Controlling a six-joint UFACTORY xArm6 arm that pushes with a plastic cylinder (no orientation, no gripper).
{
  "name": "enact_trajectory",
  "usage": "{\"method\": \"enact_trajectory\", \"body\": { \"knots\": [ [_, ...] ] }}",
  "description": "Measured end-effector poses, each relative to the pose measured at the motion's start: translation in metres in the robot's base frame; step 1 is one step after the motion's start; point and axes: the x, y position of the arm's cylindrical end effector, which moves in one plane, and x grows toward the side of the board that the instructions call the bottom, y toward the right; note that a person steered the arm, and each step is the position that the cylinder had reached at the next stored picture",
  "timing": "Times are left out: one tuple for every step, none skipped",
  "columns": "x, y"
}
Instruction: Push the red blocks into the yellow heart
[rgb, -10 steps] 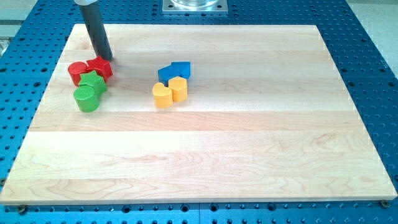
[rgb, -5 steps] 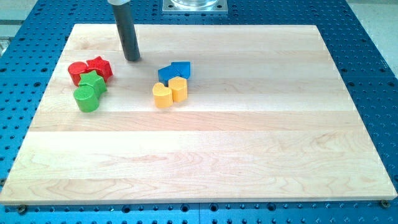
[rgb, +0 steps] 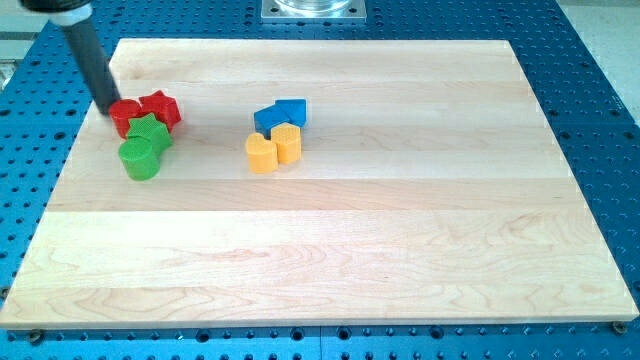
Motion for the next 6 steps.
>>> {"method": "enact_trajectory", "body": {
  "knots": [
    [0.012,0.000],
    [0.023,0.002],
    [0.002,0.041],
    [-0.009,0.063],
    [-0.010,0.083],
    [-0.041,0.093]
  ]
}}
